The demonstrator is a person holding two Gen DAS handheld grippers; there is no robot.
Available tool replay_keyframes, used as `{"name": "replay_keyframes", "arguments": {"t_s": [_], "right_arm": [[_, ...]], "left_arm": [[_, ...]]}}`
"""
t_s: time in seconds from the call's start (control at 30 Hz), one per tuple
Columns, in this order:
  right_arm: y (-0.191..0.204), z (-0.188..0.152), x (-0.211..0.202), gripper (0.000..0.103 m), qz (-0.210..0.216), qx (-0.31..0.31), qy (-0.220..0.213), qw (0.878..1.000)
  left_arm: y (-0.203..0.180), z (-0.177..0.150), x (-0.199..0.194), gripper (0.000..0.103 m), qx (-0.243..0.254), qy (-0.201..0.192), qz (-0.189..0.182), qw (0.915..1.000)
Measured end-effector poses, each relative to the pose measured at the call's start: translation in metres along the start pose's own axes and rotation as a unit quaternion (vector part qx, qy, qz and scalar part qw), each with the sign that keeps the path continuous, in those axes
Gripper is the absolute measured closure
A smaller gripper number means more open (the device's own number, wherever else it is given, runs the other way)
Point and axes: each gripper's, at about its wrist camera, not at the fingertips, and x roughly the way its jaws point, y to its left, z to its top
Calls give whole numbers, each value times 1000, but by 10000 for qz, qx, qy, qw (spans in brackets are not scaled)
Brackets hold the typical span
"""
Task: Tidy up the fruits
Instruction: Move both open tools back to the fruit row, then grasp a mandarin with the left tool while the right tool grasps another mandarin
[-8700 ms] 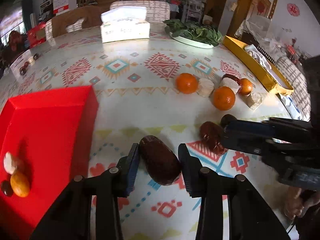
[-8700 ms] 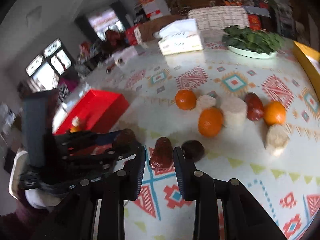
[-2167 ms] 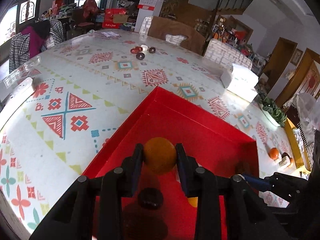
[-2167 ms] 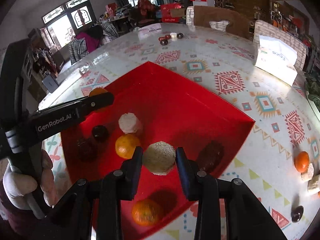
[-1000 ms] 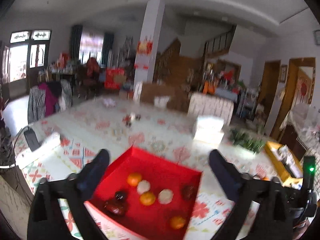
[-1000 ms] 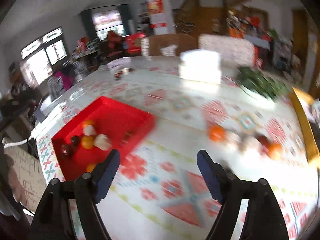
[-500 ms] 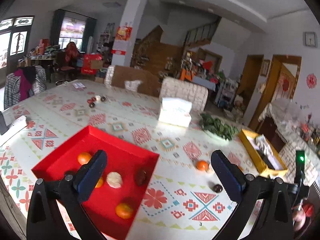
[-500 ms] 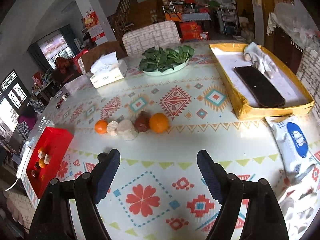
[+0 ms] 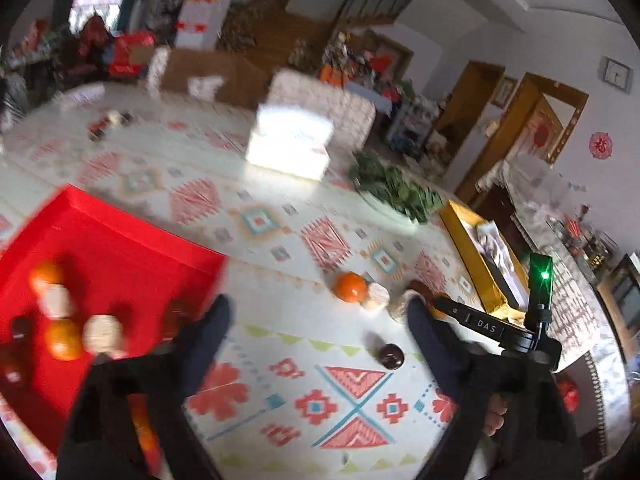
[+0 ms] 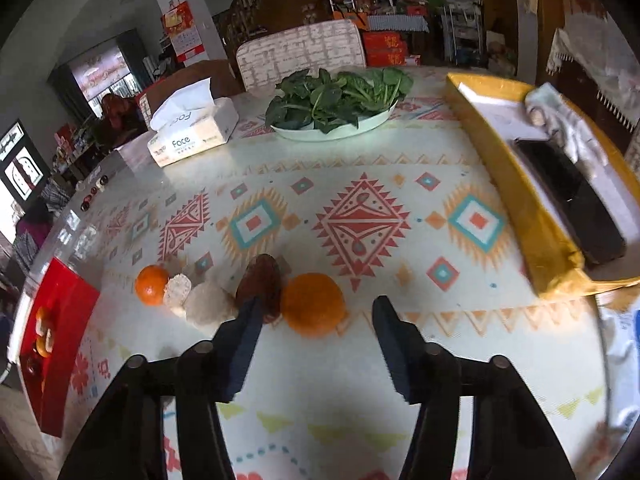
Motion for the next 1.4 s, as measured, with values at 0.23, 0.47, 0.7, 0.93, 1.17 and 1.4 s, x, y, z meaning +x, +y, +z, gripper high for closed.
{"name": "replay_keyframes", "arguments": {"t_s": [0.23, 0.47, 0.7, 0.93, 1.17, 1.4], "right_arm": [[-2, -6, 3, 64, 278, -34, 37, 9996], [-4, -6, 7, 64, 296, -112, 1, 9995], [-3, -4, 7, 64, 232, -169, -1, 9996], [5, -1, 13, 59, 36, -307, -11, 9995], [10, -2, 13, 64, -26, -348, -7, 9994], [11, -5, 5, 65, -74, -357, -169, 9992]], "left_arm": [[-18, 11, 81, 47, -97, 632, -165, 9978], [-25, 16, 133, 47, 14, 910, -73, 9958], [-34, 14, 153, 65, 348, 1051, 131, 9938], [-45, 8, 155, 68, 805, 872, 342, 9924], [-49, 3, 150, 71, 1071, 941, 212, 9896], [-40, 6, 140, 72, 876, 777, 96, 9931]]}}
